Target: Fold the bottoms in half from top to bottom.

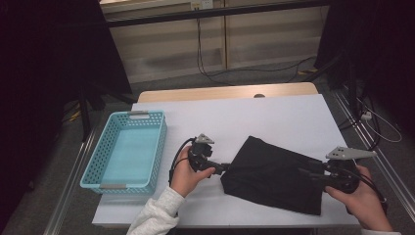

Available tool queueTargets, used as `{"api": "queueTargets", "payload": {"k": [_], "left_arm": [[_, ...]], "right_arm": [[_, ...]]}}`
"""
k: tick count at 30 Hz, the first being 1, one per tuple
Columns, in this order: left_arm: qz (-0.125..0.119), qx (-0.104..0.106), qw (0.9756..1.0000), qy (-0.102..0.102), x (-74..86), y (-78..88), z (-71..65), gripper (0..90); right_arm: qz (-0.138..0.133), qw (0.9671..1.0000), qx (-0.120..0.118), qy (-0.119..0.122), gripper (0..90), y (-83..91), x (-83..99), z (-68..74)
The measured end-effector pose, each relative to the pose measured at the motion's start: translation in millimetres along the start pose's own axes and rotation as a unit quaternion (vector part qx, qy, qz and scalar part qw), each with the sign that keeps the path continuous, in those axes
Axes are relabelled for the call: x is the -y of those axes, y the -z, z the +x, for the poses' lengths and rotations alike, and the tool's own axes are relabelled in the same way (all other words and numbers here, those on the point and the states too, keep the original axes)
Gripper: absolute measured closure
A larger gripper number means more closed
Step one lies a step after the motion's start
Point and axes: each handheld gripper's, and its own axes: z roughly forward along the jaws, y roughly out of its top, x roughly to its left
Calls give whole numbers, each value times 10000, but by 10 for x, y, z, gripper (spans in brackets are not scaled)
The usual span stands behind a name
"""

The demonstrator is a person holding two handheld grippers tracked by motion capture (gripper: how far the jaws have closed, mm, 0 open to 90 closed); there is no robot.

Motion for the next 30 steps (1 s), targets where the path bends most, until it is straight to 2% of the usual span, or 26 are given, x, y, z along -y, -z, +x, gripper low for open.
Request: {"api": "queueTargets", "payload": {"k": [5, 7, 12, 14, 19, 21, 23, 24, 25, 26, 28, 30], "left_arm": [[71, 53, 10000, 12, 29, -51, -38, 142], [144, 79, 9999, -16, 51, -87, -60, 144], [308, 89, 9995, -79, 109, -165, -104, 148], [295, 48, 9994, -154, 124, -168, -119, 147], [328, 48, 9992, -206, 149, -150, -160, 147], [324, 55, 9992, -220, 158, -147, -168, 148], [340, 73, 9990, -266, 167, -142, -181, 148], [344, 89, 9990, -267, 168, -141, -187, 148], [340, 113, 9991, -239, 167, -133, -190, 151], [338, 162, 9990, -227, 167, -127, -188, 176], [337, 218, 9990, -200, 175, -115, -192, 213], [332, 240, 9990, -200, 182, -116, -214, 220]], "right_arm": [[-107, 9999, 107, -23, 410, -92, 6, -25], [-153, 9996, 238, -45, 368, -127, 1, -32], [-175, 9984, 516, -118, 386, -219, 8, -93], [-120, 9981, 594, -98, 393, -270, 17, -111], [-3, 9976, 688, -120, 424, -423, 41, -147], [100, 9978, 652, -105, 433, -496, 55, -156], [345, 9970, 692, -17, 487, -566, 91, -169], [417, 9969, 671, 29, 550, -588, 109, -177], [395, 9970, 666, 30, 634, -593, 120, -186], [293, 9981, 544, -19, 767, -583, 126, -199], [308, 9984, 477, -3, 821, -579, 124, -200], [305, 9982, 510, 62, 835, -578, 111, -193]]}}
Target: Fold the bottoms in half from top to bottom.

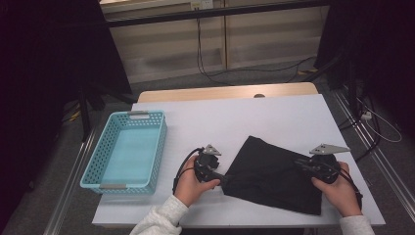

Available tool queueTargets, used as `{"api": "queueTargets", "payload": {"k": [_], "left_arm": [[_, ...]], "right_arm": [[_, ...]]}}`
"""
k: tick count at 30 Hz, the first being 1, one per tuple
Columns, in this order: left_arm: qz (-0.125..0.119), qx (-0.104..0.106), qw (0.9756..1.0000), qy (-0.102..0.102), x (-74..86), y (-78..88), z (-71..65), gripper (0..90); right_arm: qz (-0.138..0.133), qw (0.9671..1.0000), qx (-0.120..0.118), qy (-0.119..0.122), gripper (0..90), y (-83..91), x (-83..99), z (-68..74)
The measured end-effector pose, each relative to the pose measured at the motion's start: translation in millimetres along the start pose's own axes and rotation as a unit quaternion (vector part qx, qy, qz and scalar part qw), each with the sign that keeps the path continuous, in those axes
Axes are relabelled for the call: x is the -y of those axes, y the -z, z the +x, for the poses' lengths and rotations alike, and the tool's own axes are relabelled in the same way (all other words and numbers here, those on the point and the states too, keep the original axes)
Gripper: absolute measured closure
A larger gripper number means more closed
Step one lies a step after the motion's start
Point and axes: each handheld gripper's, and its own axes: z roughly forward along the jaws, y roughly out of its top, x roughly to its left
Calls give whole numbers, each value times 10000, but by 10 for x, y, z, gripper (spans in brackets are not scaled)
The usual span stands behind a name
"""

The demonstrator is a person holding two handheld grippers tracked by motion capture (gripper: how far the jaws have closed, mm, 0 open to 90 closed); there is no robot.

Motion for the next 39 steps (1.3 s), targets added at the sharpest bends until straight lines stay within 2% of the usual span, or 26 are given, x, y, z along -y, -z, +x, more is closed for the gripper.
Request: {"api": "queueTargets", "payload": {"k": [3, 8, 11, 13, 16, 18, 21, 24, 26, 29, 31, 34, 37, 39], "left_arm": [[11, 120, 9999, 12, 7, -6, -59, 246], [53, 178, 9998, -58, 20, -22, -159, 304], [82, 143, 9998, -80, 18, -32, -207, 331], [72, 128, 9999, -89, 25, -30, -213, 367], [64, 92, 9999, -129, 36, -25, -219, 449], [61, 108, 9999, -77, 39, -22, -227, 473], [43, 147, 9999, 27, 50, -23, -238, 551], [50, 198, 9997, 148, 55, -21, -240, 593], [72, 283, 9993, 230, 59, -24, -241, 656], [87, 268, 9992, 298, 61, -25, -238, 702], [0, 210, 9984, 528, 85, -29, -222, 760], [-27, 389, 9959, 815, 101, -39, -195, 857], [36, 417, 9950, 901, 84, -40, -187, 870], [75, 485, 9934, 1037, 74, -37, -159, 873]], "right_arm": [[-62, 9998, 165, -87, 842, 54, -19, -38], [-111, 9997, 152, -130, 809, 80, 14, -72], [-141, 9997, 185, -116, 728, 92, 1, -58], [-155, 9996, 207, -119, 623, 102, -12, -44], [-194, 9995, 224, -96, 534, 113, -31, -23], [-254, 9994, 224, -120, 484, 110, -45, -2], [-268, 9994, 184, -76, 431, 103, -57, 27], [-287, 9994, 189, -48, 408, 99, -63, 41], [-279, 9994, 206, -60, 404, 96, -60, 39], [-277, 9993, 221, -103, 396, 98, -51, 24], [-262, 9993, 224, -132, 392, 105, -47, 11], [-302, 9991, 248, -186, 380, 121, -50, -1], [-356, 9988, 284, -178, 362, 142, -65, -2], [-398, 9986, 296, -179, 357, 153, -72, -3]]}}
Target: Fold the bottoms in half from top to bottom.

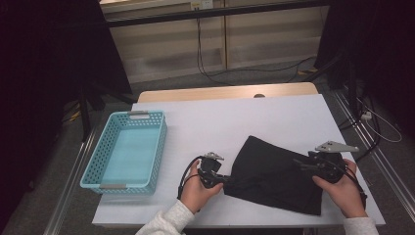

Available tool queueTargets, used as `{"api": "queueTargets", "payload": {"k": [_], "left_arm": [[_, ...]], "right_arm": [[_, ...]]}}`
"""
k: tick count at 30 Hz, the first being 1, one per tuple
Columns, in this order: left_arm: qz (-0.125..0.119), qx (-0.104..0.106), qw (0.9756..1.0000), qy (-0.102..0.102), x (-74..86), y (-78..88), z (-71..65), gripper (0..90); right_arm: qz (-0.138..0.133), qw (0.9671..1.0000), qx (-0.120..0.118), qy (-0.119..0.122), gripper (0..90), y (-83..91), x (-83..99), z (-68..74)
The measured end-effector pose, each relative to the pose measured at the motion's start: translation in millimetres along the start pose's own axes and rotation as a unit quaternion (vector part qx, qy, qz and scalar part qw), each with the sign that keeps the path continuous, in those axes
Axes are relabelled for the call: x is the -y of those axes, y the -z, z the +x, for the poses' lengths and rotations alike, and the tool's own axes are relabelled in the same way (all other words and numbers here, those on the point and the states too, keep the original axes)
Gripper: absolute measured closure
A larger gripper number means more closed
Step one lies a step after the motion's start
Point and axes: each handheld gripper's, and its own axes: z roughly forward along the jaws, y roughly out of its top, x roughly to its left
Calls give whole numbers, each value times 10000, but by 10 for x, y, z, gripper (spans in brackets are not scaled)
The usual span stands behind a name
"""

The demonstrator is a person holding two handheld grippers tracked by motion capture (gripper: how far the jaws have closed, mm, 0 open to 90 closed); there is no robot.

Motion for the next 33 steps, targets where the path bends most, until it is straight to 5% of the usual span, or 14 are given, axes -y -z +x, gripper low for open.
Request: {"api": "queueTargets", "payload": {"k": [13, 19, 24, 27, 33], "left_arm": [[-84, 122, 9993, 346, -101, 217, 310, 882], [-164, 14, 9987, 486, -117, 366, 481, 880], [-166, -98, 9991, 385, -110, 416, 537, 865], [-169, -163, 9993, 277, -113, 434, 540, 808], [-362, -287, 9988, 181, -122, 532, 520, 541]], "right_arm": [[-132, 9997, 134, -179, 319, 78, 5, -94], [28, 9999, 13, -110, 310, -8, 35, -30], [164, 9997, -184, -79, 309, -123, 57, 95], [165, 9994, -305, 19, 328, -150, 34, 178], [162, 9994, -311, 10, 342, -180, 44, 180]]}}
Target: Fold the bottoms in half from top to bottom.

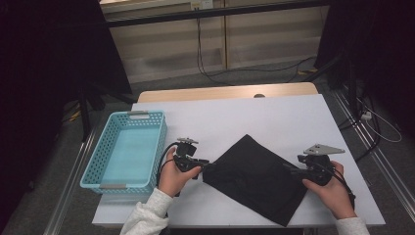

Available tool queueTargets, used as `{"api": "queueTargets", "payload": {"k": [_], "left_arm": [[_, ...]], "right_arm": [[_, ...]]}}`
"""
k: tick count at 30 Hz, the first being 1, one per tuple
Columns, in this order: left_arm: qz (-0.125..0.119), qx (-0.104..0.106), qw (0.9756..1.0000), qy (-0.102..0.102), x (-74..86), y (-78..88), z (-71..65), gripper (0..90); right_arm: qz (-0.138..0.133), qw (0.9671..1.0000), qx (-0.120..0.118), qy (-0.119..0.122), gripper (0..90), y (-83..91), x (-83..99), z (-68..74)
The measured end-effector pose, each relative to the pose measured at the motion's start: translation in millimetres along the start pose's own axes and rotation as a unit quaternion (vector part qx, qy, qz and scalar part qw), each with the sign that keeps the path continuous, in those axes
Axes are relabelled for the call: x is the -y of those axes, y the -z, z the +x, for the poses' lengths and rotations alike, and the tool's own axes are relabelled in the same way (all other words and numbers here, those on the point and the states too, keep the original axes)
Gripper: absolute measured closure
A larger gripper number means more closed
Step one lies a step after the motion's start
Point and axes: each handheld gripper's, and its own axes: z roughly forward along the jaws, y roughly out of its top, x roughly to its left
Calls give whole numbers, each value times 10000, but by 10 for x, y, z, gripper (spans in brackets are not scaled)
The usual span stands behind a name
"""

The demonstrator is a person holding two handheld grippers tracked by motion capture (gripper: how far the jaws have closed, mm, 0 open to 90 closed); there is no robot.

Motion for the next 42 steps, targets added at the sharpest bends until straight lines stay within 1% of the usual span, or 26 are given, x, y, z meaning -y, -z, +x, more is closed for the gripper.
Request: {"api": "queueTargets", "payload": {"k": [3, 6, 7, 8, 10, 12, 13, 16, 17, 18, 19, 20, 21, 22, 23, 24, 26, 27, 28, 31, 32, 33, 37, 38, 40, 42], "left_arm": [[30, -17, 10000, 49, 23, 22, 5, 508], [67, -93, 9999, 95, 64, 31, 29, 492], [101, -117, 9998, 93, 78, 30, 38, 488], [155, -117, 9997, 146, 104, 22, 42, 488], [241, -165, 9995, 125, 144, 18, 49, 491], [341, -130, 9992, 147, 193, -19, 22, 528], [315, -100, 9994, 65, 213, -33, 3, 530], [492, -66, 9987, 109, 221, -28, -37, 612], [527, -65, 9985, 111, 235, -33, -47, 669], [508, -47, 9986, 152, 244, -39, -52, 708], [541, -33, 9984, 174, 244, -40, -51, 745], [548, -25, 9982, 227, 240, -38, -50, 808], [518, 7, 9982, 290, 235, -32, -48, 846], [509, 21, 9982, 300, 223, -14, -39, 860], [451, 4, 9984, 329, 209, 23, -28, 867], [327, -24, 9987, 393, 193, 71, -16, 870], [167, 28, 9988, 458, 165, 173, 32, 874], [137, 76, 9984, 552, 163, 200, 48, 873], [180, 92, 9983, 542, 166, 210, 66, 873], [236, 126, 9978, 611, 186, 175, 85, 872], [255, 111, 9979, 581, 192, 163, 92, 872], [262, 124, 9976, 622, 195, 151, 90, 872], [269, 129, 9977, 607, 197, 124, 98, 872], [270, 113, 9977, 607, 198, 116, 95, 872], [331, 114, 9978, 571, 196, 116, 97, 873], [324, 113, 9975, 623, 191, 125, 98, 873]], "right_arm": [[56, 10000, 30, -28, 338, -10, 13, -24], [12, 10000, 5, -5, 337, -19, -14, -6], [3, 10000, -5, 21, 334, -22, -28, 2], [-14, 10000, -10, 34, 332, -25, -39, 10], [-64, 10000, -5, 67, 322, -26, -72, 23], [-110, 9999, -7, 71, 318, -30, -98, 29], [-124, 9999, -1, 75, 315, -34, -107, 32], [-95, 9999, -15, 95, 314, -58, -113, 36], [-95, 9999, -22, 109, 315, -66, -113, 38], [-75, 9999, -50, 112, 315, -72, -113, 45], [-81, 9999, -50, 134, 316, -79, -115, 51], [-87, 9998, -56, 147, 318, -84, -118, 55], [-80, 9998, -66, 139, 319, -87, -122, 60], [-81, 9998, -66, 141, 319, -89, -125, 63], [-85, 9998, -77, 150, 320, -92, -128, 65], [-85, 9998, -80, 150, 321, -95, -130, 64], [-91, 9999, -64, 127, 319, -96, -133, 56], [-98, 9999, -64, 124, 319, -99, -133, 53], [-91, 9999, -58, 125, 319, -105, -133, 55], [-96, 9998, -92, 119, 320, -133, -159, 74], [-108, 9998, -98, 129, 318, -143, -180, 87], [-120, 9998, -123, 129, 311, -155, -206, 103], [-170, 9994, -282, 72, 309, -254, -320, 166], [-156, 9993, -339, 54, 316, -310, -366, 178], [-16, 9991, -427, 38, 319, -422, -448, 194], [174, 9988, -447, 98, 330, -547, -516, 213]]}}
